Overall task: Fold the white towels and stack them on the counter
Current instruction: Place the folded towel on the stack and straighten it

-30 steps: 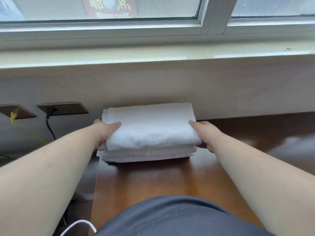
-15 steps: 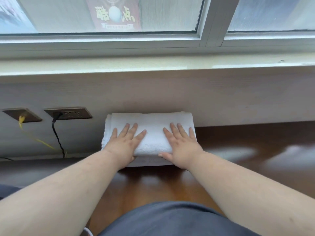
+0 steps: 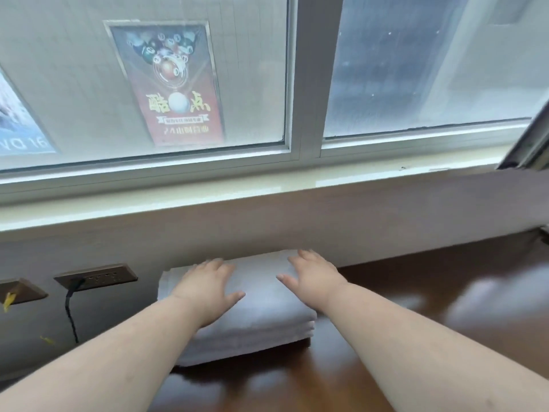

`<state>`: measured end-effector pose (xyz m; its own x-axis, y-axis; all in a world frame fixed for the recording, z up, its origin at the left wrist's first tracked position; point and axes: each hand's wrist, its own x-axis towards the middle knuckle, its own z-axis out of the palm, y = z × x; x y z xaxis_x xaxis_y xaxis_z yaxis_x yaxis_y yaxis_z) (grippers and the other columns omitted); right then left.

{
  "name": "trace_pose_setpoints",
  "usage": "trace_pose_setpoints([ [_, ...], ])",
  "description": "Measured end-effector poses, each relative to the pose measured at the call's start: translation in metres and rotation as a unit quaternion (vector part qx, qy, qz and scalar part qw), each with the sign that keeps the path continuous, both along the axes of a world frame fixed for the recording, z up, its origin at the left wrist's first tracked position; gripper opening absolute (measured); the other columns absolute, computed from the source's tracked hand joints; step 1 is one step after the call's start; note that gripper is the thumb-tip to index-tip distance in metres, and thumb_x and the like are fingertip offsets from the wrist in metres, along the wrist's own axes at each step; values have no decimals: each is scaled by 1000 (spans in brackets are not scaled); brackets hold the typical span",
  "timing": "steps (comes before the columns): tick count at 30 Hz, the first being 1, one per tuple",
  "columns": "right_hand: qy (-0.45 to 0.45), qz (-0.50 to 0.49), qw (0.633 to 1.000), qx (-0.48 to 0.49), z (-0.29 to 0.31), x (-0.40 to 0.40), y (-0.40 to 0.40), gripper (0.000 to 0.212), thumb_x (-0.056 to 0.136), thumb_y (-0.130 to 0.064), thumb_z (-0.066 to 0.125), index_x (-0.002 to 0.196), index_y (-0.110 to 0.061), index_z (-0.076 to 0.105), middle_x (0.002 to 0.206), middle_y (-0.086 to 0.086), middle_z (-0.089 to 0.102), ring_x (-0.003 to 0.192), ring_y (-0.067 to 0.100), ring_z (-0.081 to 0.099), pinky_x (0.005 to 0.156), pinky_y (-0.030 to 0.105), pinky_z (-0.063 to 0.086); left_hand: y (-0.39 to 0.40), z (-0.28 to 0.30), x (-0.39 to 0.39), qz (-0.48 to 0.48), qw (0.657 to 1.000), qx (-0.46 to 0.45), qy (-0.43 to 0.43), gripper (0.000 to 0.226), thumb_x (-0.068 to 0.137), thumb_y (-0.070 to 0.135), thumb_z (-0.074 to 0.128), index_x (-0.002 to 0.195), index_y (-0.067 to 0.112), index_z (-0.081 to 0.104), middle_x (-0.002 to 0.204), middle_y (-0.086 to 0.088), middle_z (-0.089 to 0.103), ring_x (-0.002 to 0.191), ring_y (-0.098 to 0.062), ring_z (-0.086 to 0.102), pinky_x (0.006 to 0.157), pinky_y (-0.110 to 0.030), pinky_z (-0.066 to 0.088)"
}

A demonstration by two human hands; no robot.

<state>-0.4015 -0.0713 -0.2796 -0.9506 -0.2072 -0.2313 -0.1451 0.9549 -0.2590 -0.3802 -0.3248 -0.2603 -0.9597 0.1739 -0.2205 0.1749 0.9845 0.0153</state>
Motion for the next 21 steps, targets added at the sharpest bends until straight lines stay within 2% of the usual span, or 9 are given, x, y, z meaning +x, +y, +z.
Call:
trace_pose_setpoints([
  [7,59,-129,990,-9,64,10,100,74,93,-71,30,154,-29,29,165,-1,16,153,20,1,121,48,8,99,60,-25,-110,989,66,71,58,96,55,43,149,36,31,159,7,24,146,-16,23,120,-36,17],
  [12,112,-214,970,-10,113,48,202,73,93,-69,36,154,-30,30,164,-2,18,153,21,2,122,49,10,191,102,-28,-162,976,103,105,56,95,52,42,148,36,32,156,11,28,142,-13,29,119,-34,17],
  [17,160,-287,944,-2,148,112,313,68,94,-62,46,150,-26,37,157,-4,35,151,23,15,120,43,22,313,136,-2,-215,957,150,125,51,93,54,46,141,38,41,146,16,42,131,-12,44,108,-32,36],
  [21,185,-327,927,-11,162,177,400,64,92,-54,53,145,-19,47,148,1,48,143,24,34,115,38,32,418,149,41,-250,943,176,129,50,92,55,47,138,38,45,144,13,45,129,-13,47,105,-31,40],
])
